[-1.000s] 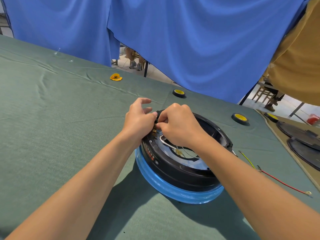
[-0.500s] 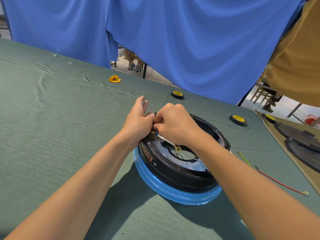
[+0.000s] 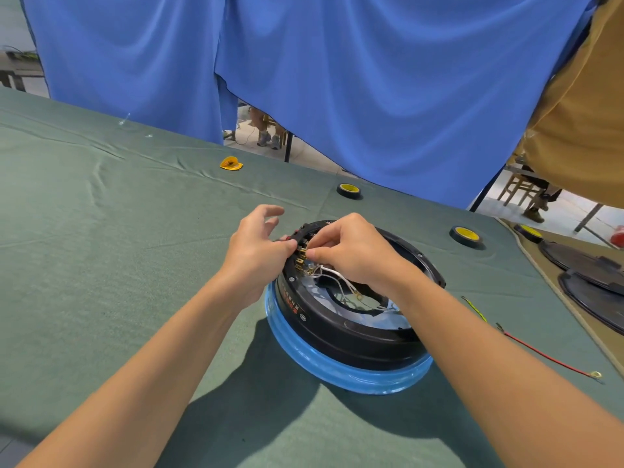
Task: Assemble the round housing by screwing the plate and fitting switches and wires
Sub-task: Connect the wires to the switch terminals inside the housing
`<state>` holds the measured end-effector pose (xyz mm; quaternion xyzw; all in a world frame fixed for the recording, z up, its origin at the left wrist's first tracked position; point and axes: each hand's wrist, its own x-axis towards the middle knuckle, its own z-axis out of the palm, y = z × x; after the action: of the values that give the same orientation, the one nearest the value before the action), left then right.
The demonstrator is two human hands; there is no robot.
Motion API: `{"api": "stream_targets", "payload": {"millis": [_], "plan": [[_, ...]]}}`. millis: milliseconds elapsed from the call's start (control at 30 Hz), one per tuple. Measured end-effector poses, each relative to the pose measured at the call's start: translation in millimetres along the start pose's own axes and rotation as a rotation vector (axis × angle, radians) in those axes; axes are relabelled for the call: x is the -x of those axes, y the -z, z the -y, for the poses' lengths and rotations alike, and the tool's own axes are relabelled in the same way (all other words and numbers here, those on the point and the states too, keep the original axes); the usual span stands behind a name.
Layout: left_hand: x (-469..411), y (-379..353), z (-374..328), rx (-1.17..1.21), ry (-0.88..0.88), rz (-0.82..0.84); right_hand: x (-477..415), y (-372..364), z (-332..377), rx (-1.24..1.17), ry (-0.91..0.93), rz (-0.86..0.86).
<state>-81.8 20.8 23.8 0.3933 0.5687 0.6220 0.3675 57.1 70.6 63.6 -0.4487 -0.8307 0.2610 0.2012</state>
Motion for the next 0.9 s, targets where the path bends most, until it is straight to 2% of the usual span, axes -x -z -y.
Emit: {"api": "stream_targets", "payload": {"millis": [167, 267, 333, 433, 533, 700, 800, 900], "plan": [[2, -1, 1, 0.045, -0.008, -0.041, 3, 3, 3, 0.003, -0.030, 0.019], [6, -1, 10, 0.040, -0.084, -0.098, 12, 12, 10, 0.063, 0.030, -0.057], [9, -2, 16, -0.013, -0.181, -0.115, 21, 18, 19, 0.190, 0.107, -0.038], [11, -3, 20, -0.075, -0.263, -0.122, 28, 17, 34, 0.495, 0.155, 0.111], [9, -2, 21, -0.076, -0.261, -0.122, 28, 16, 43, 0.726, 0.197, 0.175], [7, -1, 21, -0.026, -0.234, -0.119, 28, 14, 35, 0.945, 0.363, 0.125], [7, -2, 20, 0.016, -0.196, -0.131, 29, 12, 24, 1.009, 0.408, 0.106], [8, -5, 18, 0.084, -0.138, -0.136, 31, 8, 14, 0.969, 0.451, 0.064]]}}
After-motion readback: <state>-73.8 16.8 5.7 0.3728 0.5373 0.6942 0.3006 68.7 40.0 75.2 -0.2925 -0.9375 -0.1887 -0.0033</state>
